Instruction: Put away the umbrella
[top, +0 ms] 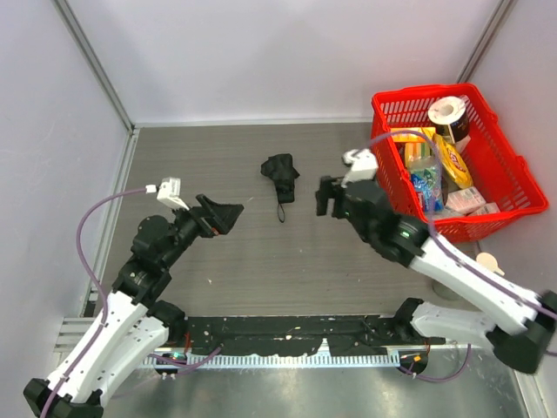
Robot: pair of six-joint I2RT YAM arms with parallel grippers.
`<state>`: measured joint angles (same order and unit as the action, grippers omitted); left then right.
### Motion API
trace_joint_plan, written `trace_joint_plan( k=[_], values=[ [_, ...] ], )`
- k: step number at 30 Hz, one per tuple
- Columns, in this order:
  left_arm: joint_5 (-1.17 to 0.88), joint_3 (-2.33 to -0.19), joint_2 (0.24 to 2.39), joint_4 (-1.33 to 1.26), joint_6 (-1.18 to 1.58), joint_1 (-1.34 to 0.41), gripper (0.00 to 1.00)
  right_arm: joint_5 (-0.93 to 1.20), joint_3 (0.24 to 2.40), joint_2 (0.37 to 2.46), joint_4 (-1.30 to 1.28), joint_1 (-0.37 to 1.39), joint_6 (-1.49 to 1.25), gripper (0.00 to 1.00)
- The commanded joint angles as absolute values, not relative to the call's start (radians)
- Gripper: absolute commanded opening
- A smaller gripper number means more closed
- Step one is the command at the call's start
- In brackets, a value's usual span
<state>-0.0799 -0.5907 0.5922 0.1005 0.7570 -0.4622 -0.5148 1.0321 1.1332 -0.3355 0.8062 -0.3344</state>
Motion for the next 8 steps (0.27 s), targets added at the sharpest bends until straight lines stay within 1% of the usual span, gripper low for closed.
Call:
trace_joint_plan(
  k=[1,4,8],
  values=[
    [-0.086,-0.643,0.532,-0.029,0.697,-0.456,1.0,-0.568,0.977,0.812,-0.424,0.819,-0.279,0.82],
    [-0.068,-0.686,0.493,-0.026,0.661,-0.456,1.0,-0.52,0.95,0.604,-0.381,0.819,-0.246,0.82],
    [-0.032,-0.735,0.428,-0.003,0.615,-0.456,1.0,-0.526,0.956,0.503,-0.354,0.819,-0.198,0.82]
  ],
)
